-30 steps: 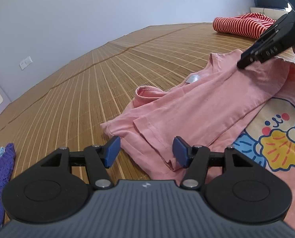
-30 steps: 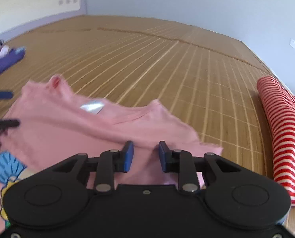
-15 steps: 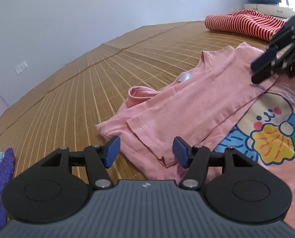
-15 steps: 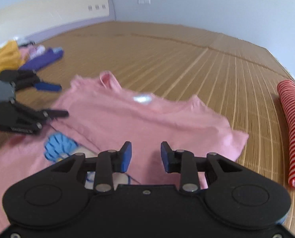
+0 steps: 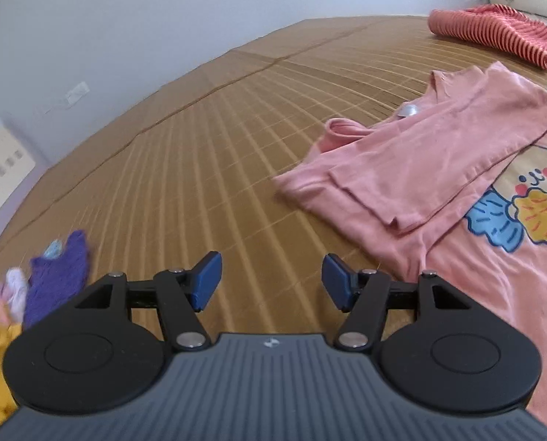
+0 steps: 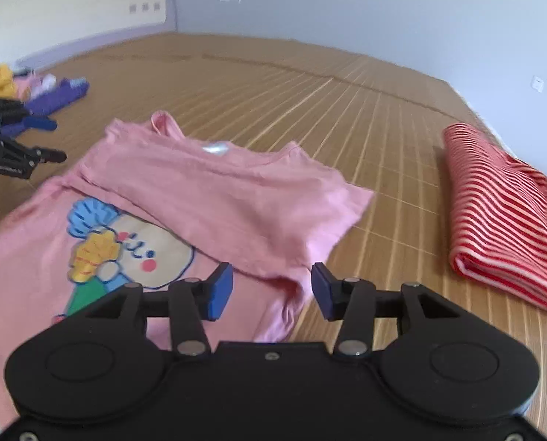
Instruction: Fold clothes
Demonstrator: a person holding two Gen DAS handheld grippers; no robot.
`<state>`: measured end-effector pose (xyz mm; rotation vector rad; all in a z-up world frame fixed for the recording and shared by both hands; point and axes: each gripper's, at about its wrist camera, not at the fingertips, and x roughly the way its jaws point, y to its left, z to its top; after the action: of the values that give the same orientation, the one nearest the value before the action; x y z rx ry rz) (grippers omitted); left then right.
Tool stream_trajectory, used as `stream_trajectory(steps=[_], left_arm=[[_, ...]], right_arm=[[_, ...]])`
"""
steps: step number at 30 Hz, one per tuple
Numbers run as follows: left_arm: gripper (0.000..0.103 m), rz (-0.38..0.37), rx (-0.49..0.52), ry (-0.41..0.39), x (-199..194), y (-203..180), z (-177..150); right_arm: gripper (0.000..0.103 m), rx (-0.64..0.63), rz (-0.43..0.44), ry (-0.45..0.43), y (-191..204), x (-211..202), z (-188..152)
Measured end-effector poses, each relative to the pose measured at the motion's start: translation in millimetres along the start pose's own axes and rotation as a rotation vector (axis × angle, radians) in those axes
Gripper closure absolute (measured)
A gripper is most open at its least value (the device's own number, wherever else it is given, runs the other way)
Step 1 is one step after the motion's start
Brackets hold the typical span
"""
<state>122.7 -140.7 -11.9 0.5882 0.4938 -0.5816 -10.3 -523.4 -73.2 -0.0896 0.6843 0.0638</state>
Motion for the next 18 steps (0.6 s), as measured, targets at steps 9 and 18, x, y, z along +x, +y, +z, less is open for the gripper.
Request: stream_trajectory(steps=[9, 18], left_arm=[[0.036, -0.282, -0.114, -0.107, -93, -40, -19], [0.033, -0.369, -0.039, -0.018, -112, -122, -59]], right_arm=[[0.045, 0.128, 0.201, -0.062, 33, -48, -41], [0.045, -0.084, 0.252, -0.012, 105, -36, -65]])
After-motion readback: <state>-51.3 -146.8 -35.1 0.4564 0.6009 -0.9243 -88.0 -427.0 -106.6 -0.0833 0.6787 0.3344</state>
